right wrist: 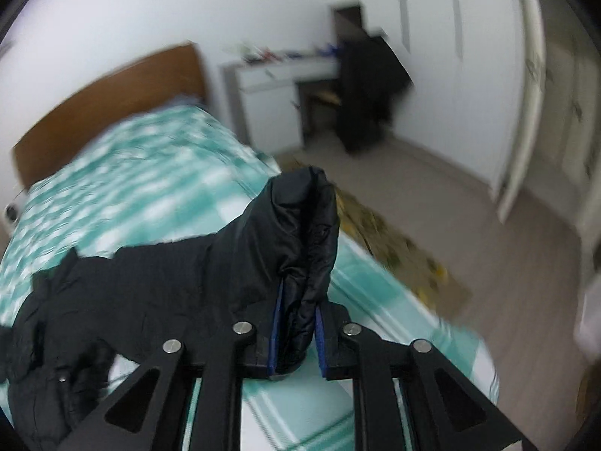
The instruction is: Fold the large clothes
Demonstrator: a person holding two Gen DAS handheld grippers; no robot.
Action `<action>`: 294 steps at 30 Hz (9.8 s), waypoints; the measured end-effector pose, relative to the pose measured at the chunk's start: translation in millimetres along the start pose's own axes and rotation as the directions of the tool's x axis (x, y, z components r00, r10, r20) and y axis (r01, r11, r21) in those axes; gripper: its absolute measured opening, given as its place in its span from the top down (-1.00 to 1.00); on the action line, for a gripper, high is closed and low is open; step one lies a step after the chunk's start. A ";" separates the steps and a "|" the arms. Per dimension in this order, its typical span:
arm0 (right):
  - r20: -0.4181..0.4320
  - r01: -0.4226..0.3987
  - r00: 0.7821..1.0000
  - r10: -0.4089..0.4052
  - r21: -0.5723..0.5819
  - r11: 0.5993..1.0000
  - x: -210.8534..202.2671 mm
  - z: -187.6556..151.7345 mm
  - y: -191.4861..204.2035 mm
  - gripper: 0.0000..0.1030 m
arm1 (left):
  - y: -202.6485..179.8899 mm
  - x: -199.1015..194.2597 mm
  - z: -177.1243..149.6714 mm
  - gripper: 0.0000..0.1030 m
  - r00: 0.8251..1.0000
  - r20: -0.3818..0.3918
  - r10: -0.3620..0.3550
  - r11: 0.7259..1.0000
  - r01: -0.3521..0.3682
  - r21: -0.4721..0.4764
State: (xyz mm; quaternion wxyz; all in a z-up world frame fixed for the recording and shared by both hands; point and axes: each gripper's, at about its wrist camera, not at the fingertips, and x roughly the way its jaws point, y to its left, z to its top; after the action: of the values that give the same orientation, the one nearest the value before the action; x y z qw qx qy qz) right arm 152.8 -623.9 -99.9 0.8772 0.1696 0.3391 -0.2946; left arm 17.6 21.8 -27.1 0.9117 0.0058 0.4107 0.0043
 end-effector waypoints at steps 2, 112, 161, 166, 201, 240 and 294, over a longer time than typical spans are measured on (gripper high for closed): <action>0.026 0.082 0.996 -0.081 -0.017 0.997 1.6 -17.3 -12.3 -0.49 | -0.7 6.2 4.0 -0.99 1.000 0.004 0.016 1.000 -0.016 0.018; -0.595 -0.623 0.650 0.473 -0.061 0.780 -69.9 -284.8 158.6 0.61 | 97.7 136.1 -111.4 0.63 0.891 -0.331 -0.310 0.946 0.255 -0.199; -0.079 -0.611 0.775 0.627 -0.347 0.712 -197.3 -235.9 217.6 -0.64 | 45.9 26.7 -18.8 -0.99 0.976 0.208 -0.070 0.996 0.081 -0.044; -0.101 -0.583 0.804 0.587 -0.331 0.742 -189.3 -239.7 216.4 -0.64 | 42.5 30.7 -23.1 -0.99 0.977 0.190 -0.093 0.994 0.103 -0.042; -0.205 -0.518 0.854 0.478 -0.260 0.815 -148.2 -252.3 214.5 -0.64 | 29.3 53.1 -35.0 -0.99 0.992 0.097 -0.082 0.997 0.083 -0.007; -0.044 -0.317 0.939 0.342 0.280 0.906 -6.2 -142.4 25.2 -0.64 | 31.2 61.1 -41.4 -0.99 0.997 0.035 -0.073 0.997 0.073 -0.018; -0.206 -0.590 0.748 0.631 -0.642 0.489 -202.9 -315.9 250.1 -0.73 | -72.1 178.2 71.3 0.81 0.920 -0.146 -0.365 0.926 0.375 0.046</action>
State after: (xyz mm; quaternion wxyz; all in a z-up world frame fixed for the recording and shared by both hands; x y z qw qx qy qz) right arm 33.5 -192.9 -159.5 0.9316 -0.0583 0.3137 0.1740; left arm 189.3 -48.6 -114.3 0.8655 -0.0386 0.4649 -0.1826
